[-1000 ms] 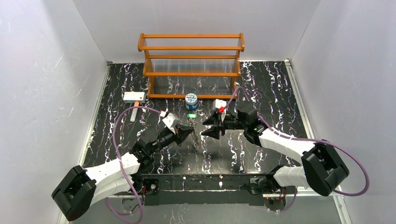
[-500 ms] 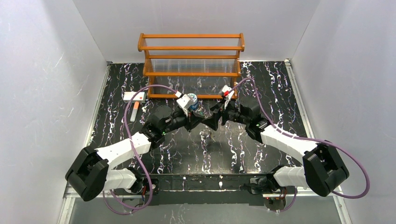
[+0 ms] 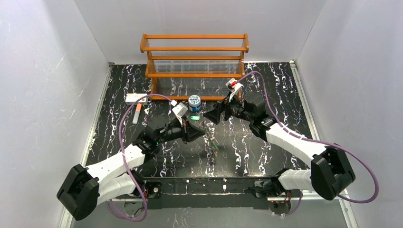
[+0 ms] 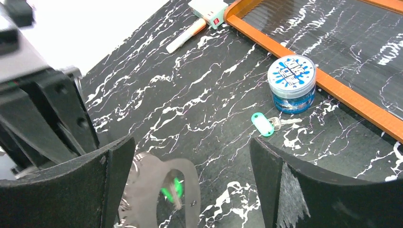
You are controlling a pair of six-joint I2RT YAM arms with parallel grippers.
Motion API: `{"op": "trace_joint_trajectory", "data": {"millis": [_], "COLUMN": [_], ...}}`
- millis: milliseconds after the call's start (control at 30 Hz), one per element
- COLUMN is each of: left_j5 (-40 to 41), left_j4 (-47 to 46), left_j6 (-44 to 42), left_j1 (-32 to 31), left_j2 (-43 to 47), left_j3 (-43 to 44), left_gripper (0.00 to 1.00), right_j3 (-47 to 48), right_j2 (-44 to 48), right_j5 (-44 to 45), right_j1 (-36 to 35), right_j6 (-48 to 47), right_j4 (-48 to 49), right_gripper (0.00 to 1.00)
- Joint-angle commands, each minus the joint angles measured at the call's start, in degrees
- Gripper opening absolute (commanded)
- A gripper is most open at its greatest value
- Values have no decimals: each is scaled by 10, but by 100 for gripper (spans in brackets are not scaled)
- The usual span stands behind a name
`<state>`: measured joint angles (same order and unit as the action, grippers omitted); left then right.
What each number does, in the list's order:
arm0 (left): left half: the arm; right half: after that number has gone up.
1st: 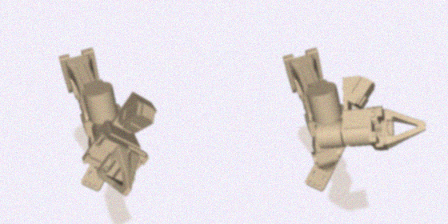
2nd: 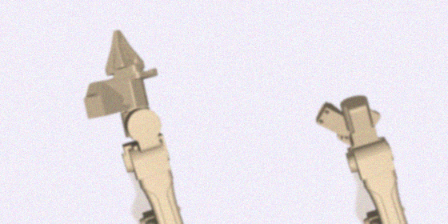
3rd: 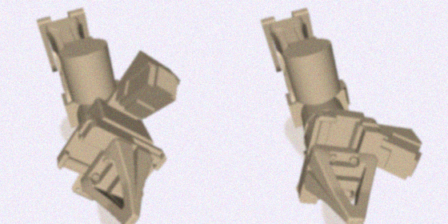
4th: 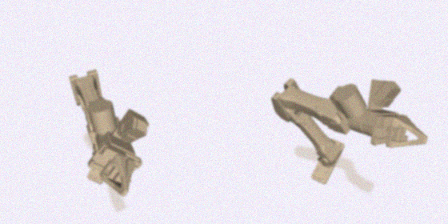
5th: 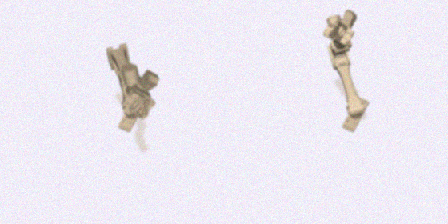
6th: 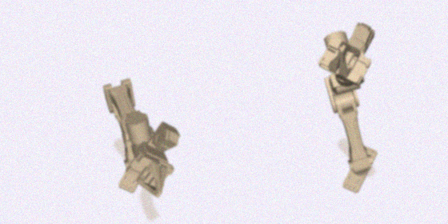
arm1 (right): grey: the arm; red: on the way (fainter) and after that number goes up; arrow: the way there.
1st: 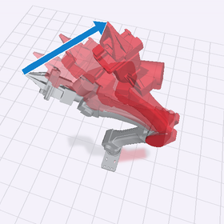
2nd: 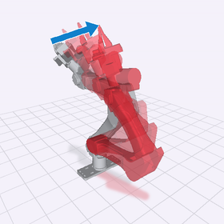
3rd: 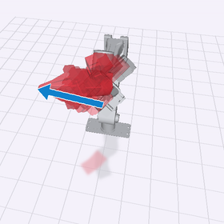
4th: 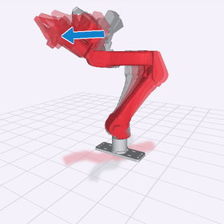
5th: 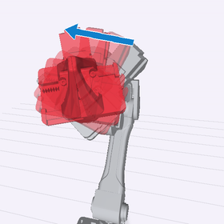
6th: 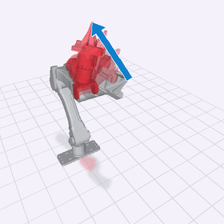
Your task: Put the keys on the keyring
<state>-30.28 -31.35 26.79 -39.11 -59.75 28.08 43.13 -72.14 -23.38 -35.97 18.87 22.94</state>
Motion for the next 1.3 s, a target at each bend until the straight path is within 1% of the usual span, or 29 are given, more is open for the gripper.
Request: {"op": "trace_joint_trajectory", "data": {"millis": [0, 100, 167, 233, 333, 500, 600, 733, 900, 1067, 1133, 1167, 1267], "left_j5": [28, 51, 58, 62, 58, 33, 21, 13, 4, 5, 3, 1, 6], "left_j4": [-28, -74, -92, -97, -101, -104, -105, -106, -116, -131, -136, -136, -137], "left_j6": [50, 61, 63, 62, 42, -14, -69, -133, -196, -257, -265, -284, -298], "left_j1": [1, 1, 1, 1, 1, 0, 0, 0, -4, -17, -21, -23, -26], "left_j2": [8, -32, -82, -129, -197, -282, -305, -311, -281, -223, -203, -194, -166], "left_j3": [-60, -94, -98, -92, -69, -17, -1, -7, -44, -93, -109, -115, -133], "left_gripper": [0, 0, 0, 0, 0, 0, 0, 0, 0, 0, 0, 0, 0], "right_j3": [42, 73, 88, 97, 107, 109, 95, 49, -14, -63, -84, -93, -111], "right_j2": [6, -13, -29, -45, -75, -119, -123, -115, -115, -116, -112, -110, -117], "right_j5": [28, 60, 63, 52, 20, -89, -96, -91, -152, -210, -221, -223, -234], "right_j1": [4, 5, 8, 15, 34, 94, 107, 109, 109, 104, 100, 96, 75], "right_j6": [38, 30, 23, 18, 11, 6, -9, -15, -1, 19, 22, 23, 17], "right_j4": [-35, -102, -143, -164, -191, -194, -178, -129, -54, -14, 0, 5, 3], "right_gripper": [99, 99, 99, 99, 99, 99, 99, 99, 93, 88, 85, 83, 74]}}
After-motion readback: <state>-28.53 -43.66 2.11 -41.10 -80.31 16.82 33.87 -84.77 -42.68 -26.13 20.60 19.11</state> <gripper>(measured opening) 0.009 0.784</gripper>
